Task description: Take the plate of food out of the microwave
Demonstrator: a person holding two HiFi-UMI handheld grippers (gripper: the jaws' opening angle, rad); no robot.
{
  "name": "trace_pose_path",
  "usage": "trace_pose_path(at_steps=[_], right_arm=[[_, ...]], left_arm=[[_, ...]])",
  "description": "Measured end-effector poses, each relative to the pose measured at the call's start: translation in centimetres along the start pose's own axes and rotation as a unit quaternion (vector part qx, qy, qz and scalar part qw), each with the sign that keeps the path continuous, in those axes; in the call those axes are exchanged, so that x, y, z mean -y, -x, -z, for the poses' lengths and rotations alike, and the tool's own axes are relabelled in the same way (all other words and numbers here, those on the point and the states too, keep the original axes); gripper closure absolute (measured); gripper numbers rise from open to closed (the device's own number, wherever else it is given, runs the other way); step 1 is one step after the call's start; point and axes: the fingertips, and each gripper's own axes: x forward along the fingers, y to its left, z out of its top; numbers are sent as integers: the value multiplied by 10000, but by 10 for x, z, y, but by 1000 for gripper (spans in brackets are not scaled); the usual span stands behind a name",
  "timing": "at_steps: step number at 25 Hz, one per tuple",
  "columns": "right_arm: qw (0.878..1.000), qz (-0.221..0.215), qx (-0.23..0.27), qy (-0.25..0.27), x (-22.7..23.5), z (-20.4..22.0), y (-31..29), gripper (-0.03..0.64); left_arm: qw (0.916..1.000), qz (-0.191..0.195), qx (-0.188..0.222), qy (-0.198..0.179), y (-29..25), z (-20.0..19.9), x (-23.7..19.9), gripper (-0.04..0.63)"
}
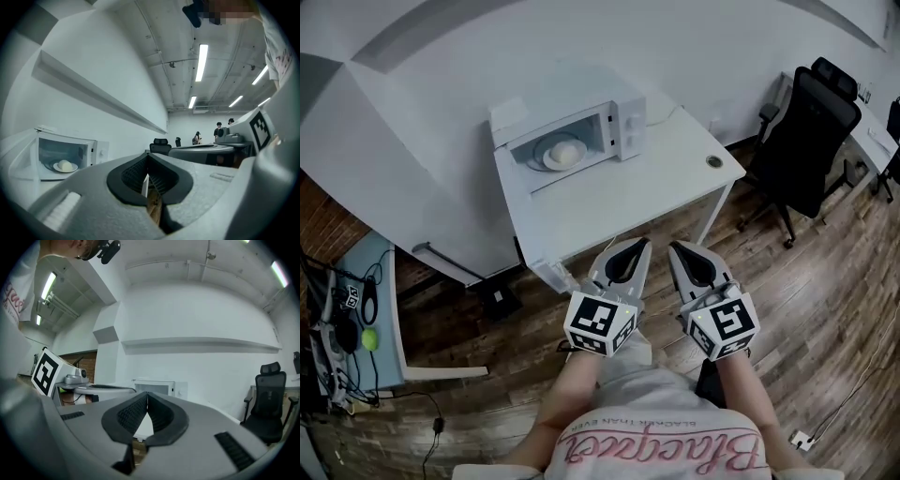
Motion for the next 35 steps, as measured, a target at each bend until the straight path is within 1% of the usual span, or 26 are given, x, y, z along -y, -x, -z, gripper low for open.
trace_pose_path(at_steps=[2, 4, 7, 10, 12, 16, 20, 25, 30, 35], right_arm=[[9999, -9, -164, 50, 9, 6, -14, 606], [9997, -26, -205, 95, 16, 9, -28, 605], [9997, -165, -196, -58, 24, 11, -48, 604], [9993, -299, -185, -94, 31, 12, -69, 606], [9988, -423, -209, -108, 33, 12, -85, 606], [9972, -690, -201, -219, 34, 12, -118, 606], [9965, -812, -181, -113, 37, 12, -152, 606], [9947, -965, -367, -7, 36, 18, -188, 606], [9922, -1177, -407, -36, 32, 20, -212, 606], [9914, -1232, -444, -81, 27, 24, -228, 606]], left_arm=[[9998, -158, -61, -74, -12, 3, -12, 591], [9993, -342, -46, -116, -21, 3, -25, 591], [9978, -616, 4, -248, -32, 3, -46, 591], [9980, -576, -188, -207, -47, 12, -61, 591], [9979, -587, -212, -150, -54, 14, -73, 591], [9964, -832, -84, -99, -62, 14, -103, 591], [9943, -1039, -186, -154, -71, 17, -135, 591], [9909, -1338, -171, -32, -77, 22, -171, 591], [9893, -1438, -207, -93, -81, 23, -191, 591], [9875, -1552, -274, -57, -75, 31, -202, 591]])
